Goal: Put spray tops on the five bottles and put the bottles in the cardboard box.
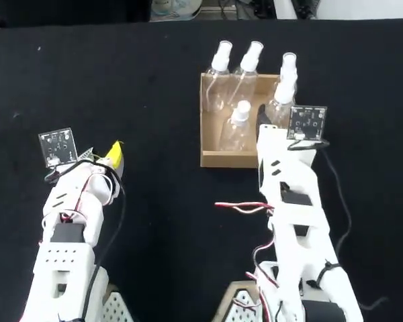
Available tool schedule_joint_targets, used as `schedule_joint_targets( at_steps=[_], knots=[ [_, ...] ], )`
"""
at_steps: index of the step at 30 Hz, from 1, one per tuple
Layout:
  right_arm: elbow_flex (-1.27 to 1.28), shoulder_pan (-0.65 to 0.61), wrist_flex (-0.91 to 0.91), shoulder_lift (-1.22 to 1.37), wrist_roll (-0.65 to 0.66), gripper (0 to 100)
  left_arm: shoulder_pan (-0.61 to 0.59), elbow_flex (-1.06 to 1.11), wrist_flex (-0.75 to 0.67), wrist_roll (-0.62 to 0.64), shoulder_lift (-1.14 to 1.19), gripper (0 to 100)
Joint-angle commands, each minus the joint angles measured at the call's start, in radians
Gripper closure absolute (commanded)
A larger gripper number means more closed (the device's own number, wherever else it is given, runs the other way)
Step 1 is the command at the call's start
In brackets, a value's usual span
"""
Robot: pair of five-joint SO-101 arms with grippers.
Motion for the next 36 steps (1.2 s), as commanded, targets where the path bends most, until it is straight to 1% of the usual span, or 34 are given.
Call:
schedule_joint_targets(
  at_steps=[1, 22, 31, 36],
  knots=[
    [-0.070, -0.003, -0.012, -0.004, 0.006, 98.6, -0.004, -0.010, -0.017, 0.009, -0.005, 81],
    [-0.156, -0.002, -0.012, 0.005, 0.006, 98.6, -0.002, 0.010, -0.020, 0.011, -0.006, 81],
    [-0.229, 0.002, -0.012, 0.194, 0.006, 98.6, -0.001, 0.022, -0.023, 0.011, -0.012, 81],
    [-0.242, 0.002, -0.012, 0.249, 0.006, 98.6, -0.001, 0.022, -0.023, 0.011, -0.014, 81]
  ],
)
